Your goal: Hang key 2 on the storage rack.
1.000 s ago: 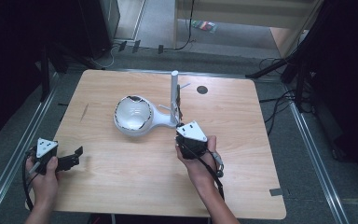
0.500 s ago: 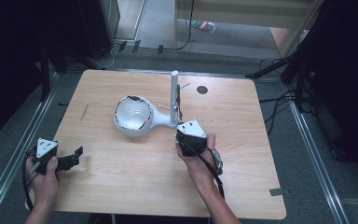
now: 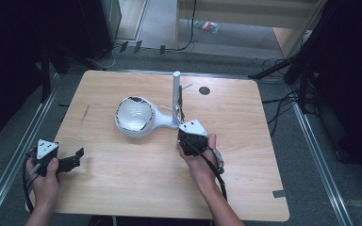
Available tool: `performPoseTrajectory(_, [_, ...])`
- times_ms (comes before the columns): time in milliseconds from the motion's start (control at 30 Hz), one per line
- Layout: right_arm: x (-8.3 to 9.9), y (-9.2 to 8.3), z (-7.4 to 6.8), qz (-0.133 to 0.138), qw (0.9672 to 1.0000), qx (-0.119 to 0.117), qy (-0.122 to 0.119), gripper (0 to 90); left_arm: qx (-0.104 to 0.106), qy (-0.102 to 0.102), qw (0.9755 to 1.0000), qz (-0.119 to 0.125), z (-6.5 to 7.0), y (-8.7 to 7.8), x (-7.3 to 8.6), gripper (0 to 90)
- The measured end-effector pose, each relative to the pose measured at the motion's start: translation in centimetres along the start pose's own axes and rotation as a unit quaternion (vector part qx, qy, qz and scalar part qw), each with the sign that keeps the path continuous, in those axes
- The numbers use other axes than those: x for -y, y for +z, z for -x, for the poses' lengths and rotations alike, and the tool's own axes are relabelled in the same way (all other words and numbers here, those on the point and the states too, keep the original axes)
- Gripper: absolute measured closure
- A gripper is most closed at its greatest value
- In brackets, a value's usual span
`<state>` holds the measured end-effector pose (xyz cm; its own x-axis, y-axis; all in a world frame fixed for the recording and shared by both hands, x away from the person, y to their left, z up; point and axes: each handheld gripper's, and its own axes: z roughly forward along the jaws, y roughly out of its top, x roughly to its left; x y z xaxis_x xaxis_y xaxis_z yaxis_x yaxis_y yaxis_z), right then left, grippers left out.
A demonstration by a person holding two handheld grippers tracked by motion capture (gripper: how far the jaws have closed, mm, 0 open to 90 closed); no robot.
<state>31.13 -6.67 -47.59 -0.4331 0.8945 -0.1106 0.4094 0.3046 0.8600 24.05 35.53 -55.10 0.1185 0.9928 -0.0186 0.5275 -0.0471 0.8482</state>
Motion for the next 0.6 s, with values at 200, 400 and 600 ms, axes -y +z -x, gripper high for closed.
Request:
performPoseTrajectory(200, [0.07,0.47,0.18,-0.005,1.0000,-0.003,0.002,82.9,0.001,0.002,1.0000,-0.002,0.01,-0.01,-0.01,4.8])
performPoseTrajectory(400, [0.17,0.85,0.25,-0.007,0.9999,-0.008,0.002,80.2,0.001,0.001,1.0000,-0.001,0.00,-0.01,-0.01,4.8])
performPoseTrajectory(600, [0.28,1.05,0.39,-0.012,0.9998,-0.016,0.001,73.3,0.001,0.000,1.0000,-0.001,0.00,0.00,0.00,4.9])
